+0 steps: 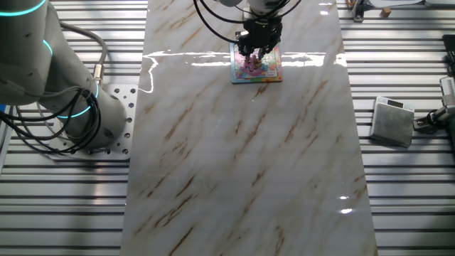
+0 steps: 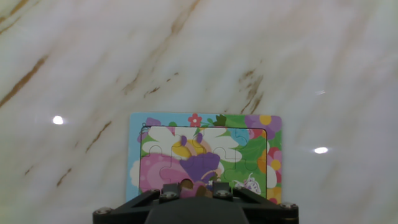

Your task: Assemble one piece of a puzzle

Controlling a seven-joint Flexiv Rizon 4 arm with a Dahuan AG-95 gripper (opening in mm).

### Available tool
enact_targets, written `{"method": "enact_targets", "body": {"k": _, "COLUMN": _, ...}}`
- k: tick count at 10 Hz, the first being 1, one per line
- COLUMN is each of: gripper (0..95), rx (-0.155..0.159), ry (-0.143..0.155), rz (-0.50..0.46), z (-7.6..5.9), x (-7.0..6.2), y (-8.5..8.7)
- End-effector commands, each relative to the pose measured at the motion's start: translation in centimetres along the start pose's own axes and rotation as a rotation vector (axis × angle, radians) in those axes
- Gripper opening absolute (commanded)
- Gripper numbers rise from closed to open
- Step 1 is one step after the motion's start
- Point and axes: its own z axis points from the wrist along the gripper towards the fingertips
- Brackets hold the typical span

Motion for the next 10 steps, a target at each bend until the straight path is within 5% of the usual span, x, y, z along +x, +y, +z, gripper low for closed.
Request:
{"method": "enact_targets", "body": {"k": 1, "gripper": 0.0, "rx": 0.000, "ry": -0.001, "rz": 0.003, "z": 0.03, "x": 0.01, "y": 0.00}}
{"method": "enact_targets", "body": {"k": 3, "gripper": 0.0, "rx": 0.000, "ry": -0.002, "rz": 0.003, "z": 0.03, "x": 0.01, "y": 0.00}}
{"method": "enact_targets", "body": {"k": 4, "gripper": 19.0, "rx": 0.000, "ry": -0.002, "rz": 0.002, "z": 0.03, "x": 0.01, "y": 0.00}}
{"method": "enact_targets", "body": {"k": 10, "gripper": 19.0, "rx": 0.000, "ry": -0.003, "rz": -0.001, "z": 0.02, "x": 0.01, "y": 0.00}}
